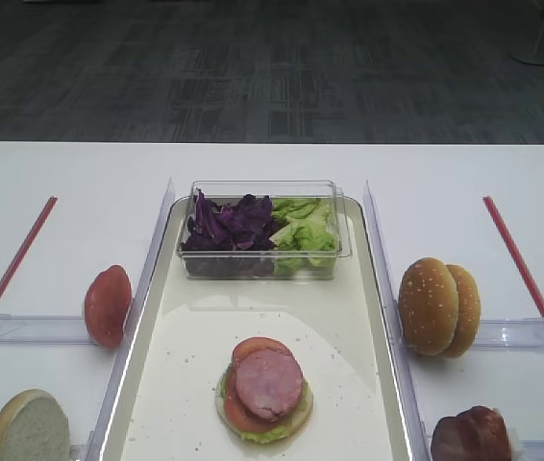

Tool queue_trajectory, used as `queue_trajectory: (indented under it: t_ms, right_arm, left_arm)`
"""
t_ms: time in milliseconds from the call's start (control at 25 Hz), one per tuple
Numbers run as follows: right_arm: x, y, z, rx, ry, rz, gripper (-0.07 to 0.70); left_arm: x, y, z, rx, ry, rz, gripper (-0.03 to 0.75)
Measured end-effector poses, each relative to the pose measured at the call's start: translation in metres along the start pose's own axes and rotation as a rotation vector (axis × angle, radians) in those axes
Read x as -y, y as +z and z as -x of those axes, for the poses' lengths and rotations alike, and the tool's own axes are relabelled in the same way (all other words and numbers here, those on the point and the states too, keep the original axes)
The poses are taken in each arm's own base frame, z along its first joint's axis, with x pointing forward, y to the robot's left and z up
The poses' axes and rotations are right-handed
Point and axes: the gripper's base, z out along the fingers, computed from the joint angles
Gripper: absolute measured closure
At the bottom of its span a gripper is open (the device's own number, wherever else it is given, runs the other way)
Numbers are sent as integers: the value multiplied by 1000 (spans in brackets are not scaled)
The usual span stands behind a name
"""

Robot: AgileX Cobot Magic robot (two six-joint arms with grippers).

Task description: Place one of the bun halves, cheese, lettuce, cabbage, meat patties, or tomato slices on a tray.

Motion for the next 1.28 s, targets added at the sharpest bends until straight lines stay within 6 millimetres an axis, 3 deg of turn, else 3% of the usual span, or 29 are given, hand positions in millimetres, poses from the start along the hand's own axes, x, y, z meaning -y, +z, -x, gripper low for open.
queue_trajectory:
  t_ms: [480, 960, 1280]
  right_arm:
    - [-3, 2, -59, 144, -30, -8, 186]
    - [-4, 10, -103, 288, -69, -24, 186]
    - [-7, 4, -123, 381, -88, -29, 186]
  left_arm:
    - [0, 0, 0, 0, 0, 0, 224]
    - [0, 0, 0, 0, 0, 0, 224]
    - [0, 0, 0, 0, 0, 0, 224]
